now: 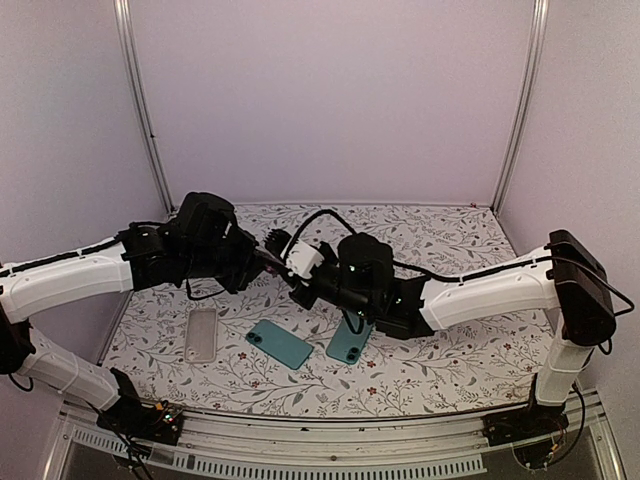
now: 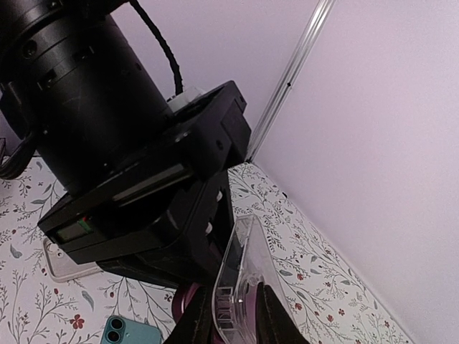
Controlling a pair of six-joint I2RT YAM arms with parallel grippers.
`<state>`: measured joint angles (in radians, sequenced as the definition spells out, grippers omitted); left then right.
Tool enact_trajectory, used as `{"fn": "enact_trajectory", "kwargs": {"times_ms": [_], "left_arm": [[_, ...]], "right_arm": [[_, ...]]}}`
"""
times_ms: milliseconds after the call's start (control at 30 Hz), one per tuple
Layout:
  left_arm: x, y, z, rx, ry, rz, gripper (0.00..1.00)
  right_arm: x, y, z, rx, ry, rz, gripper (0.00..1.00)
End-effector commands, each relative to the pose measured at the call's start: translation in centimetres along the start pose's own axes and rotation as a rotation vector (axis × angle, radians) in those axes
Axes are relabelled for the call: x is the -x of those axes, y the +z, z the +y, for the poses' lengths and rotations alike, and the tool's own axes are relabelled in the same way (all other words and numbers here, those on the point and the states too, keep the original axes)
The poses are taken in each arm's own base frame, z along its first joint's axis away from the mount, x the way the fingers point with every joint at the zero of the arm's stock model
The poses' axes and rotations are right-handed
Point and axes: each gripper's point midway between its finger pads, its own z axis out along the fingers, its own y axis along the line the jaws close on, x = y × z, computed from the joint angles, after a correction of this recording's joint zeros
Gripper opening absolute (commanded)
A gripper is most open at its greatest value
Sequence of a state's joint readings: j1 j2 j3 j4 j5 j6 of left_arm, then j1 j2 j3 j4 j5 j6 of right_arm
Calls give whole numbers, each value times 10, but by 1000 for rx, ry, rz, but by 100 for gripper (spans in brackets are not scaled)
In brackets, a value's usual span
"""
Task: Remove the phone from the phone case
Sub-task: Remove the phone case from the phone, then place the phone case at the center of the board.
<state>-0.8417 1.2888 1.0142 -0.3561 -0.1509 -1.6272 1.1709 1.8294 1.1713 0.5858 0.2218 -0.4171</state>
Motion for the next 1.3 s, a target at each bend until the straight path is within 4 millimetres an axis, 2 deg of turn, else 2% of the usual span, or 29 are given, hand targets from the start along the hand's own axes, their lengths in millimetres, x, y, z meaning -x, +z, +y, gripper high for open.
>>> {"fn": "enact_trajectory", "kwargs": {"times_ms": [0, 133, 433, 633, 933, 1133, 1167, 1267], "left_arm": [[-10, -15, -42, -146, -8, 39, 0], [-11, -16, -46, -153, -5, 39, 0], [-13, -16, -52, -166, -2, 44, 0], [-11, -19, -52, -173, 14, 31, 0], [-6, -19, -27, -138, 27, 8, 0], [4, -25, -18, -114, 109, -47, 0], [6, -25, -17, -113, 139, -61, 0], [14, -28, -22, -128, 301, -117, 0]], "right_arm": [[-17, 4, -4, -40, -30, 48, 21], [-16, 0, -4, -36, -25, 45, 17], [-22, -3, -5, -46, -27, 61, 1], [-35, -6, -17, -95, -20, 97, 0], [-26, -33, -70, -144, 146, 54, 0], [-48, -54, -115, -180, 301, 59, 0], [-55, -59, -128, -195, 338, 61, 0], [-73, -75, -151, -187, 431, 66, 0]]}}
